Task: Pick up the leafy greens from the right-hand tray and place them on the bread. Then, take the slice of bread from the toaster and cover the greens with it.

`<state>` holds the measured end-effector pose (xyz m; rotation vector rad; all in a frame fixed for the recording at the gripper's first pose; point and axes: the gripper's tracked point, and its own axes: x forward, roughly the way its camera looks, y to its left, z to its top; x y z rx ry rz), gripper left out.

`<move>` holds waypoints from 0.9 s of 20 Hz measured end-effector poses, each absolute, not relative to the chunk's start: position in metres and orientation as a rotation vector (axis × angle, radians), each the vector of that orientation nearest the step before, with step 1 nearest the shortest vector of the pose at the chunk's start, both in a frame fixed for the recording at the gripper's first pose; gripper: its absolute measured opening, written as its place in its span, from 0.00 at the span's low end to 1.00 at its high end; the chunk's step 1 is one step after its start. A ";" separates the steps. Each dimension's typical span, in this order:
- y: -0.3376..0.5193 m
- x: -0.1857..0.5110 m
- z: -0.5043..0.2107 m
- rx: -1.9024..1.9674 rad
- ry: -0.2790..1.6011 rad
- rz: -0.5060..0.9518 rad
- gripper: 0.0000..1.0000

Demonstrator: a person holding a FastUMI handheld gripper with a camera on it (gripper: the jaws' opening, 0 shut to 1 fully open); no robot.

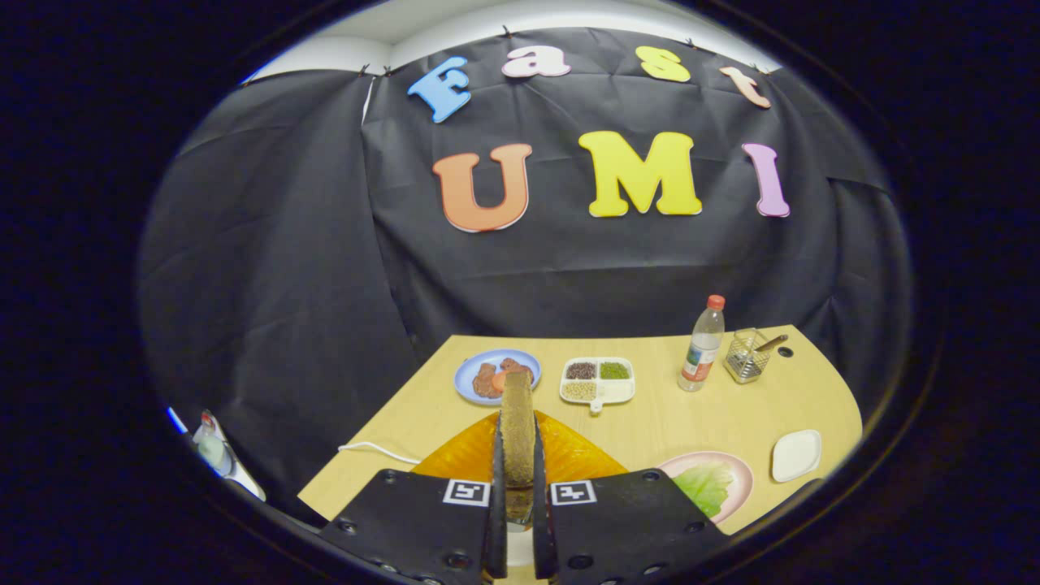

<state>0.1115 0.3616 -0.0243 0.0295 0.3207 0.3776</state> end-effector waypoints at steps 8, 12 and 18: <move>0.277 0.124 -0.034 0.065 0.268 0.271 0.12; 0.249 0.137 -0.079 0.035 0.288 0.223 0.12; 0.224 0.148 -0.144 0.027 0.340 0.177 0.13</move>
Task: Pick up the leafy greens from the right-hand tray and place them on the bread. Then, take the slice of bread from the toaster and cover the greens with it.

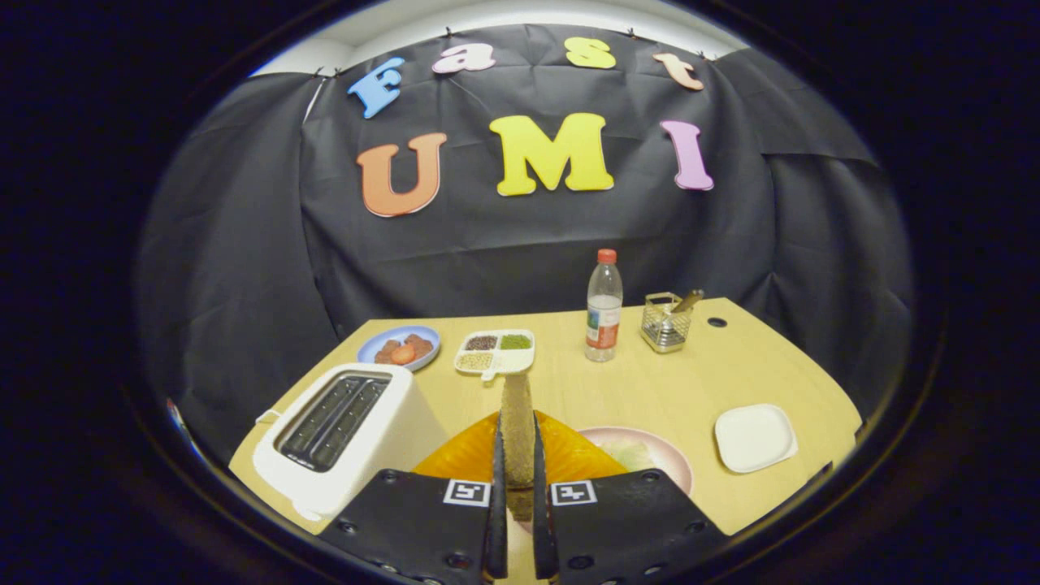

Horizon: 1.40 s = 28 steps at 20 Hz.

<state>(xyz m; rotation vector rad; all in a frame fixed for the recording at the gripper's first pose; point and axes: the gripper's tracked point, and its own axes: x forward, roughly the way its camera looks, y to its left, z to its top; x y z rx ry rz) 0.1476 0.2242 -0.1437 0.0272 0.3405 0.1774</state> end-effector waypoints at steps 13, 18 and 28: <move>0.155 0.164 -0.196 0.060 0.365 0.163 0.14; 0.135 0.169 -0.214 0.048 0.372 0.158 0.16; 0.113 0.171 -0.244 -0.074 0.353 0.082 0.33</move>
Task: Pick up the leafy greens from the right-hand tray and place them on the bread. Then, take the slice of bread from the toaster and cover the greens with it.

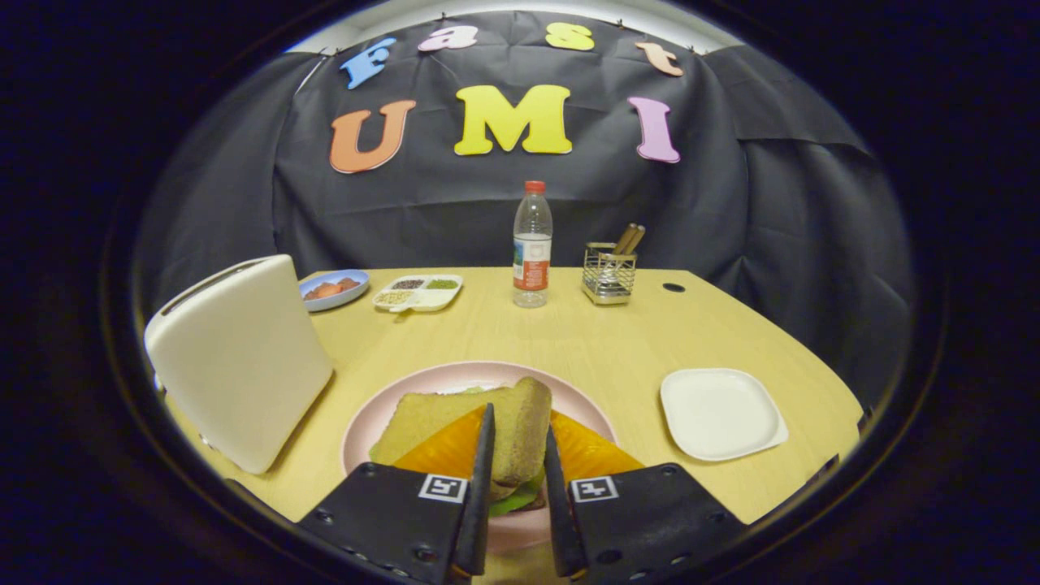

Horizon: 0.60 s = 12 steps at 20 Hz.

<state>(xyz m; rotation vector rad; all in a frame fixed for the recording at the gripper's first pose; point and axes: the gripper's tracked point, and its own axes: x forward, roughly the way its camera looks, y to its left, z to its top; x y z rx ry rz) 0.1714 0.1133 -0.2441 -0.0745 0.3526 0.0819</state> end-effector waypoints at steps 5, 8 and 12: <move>0.102 0.170 -0.239 -0.114 0.324 0.028 0.49; 0.110 0.164 -0.236 -0.110 0.330 0.045 0.70; 0.118 0.148 -0.208 -0.096 0.274 0.056 0.94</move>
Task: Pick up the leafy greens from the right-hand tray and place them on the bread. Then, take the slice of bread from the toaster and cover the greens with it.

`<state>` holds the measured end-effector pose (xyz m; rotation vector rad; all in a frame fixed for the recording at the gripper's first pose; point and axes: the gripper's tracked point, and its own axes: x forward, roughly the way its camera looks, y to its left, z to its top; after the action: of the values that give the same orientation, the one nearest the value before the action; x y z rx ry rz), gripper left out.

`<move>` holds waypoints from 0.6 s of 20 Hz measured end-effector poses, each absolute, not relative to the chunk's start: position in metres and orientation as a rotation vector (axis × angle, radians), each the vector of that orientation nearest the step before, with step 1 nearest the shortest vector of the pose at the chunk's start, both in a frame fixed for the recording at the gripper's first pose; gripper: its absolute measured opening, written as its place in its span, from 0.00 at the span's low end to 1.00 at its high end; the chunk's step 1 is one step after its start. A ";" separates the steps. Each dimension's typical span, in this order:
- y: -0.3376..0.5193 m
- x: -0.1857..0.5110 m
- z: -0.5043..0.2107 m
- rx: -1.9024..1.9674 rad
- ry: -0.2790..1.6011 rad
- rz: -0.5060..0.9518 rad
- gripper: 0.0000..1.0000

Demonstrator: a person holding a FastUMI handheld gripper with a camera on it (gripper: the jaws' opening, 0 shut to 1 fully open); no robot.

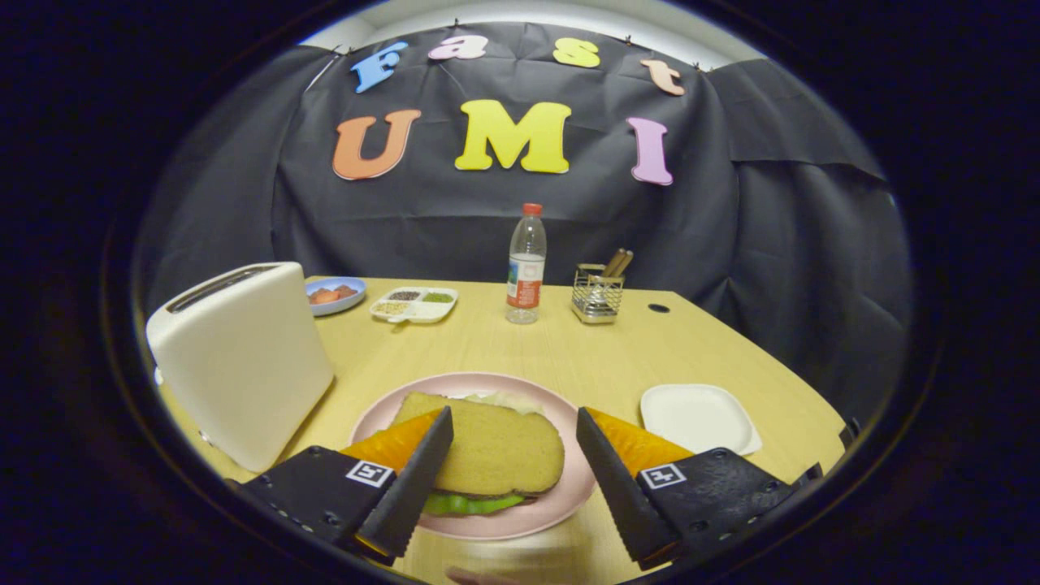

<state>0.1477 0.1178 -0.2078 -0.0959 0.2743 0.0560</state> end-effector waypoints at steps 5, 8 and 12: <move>0.127 0.107 -0.151 -0.103 0.160 0.058 0.96; 0.125 0.077 -0.118 -0.123 0.116 0.045 0.96; 0.113 0.033 -0.067 -0.132 0.032 0.017 0.96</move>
<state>0.0333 0.1131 -0.0672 -0.1323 0.0318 0.0169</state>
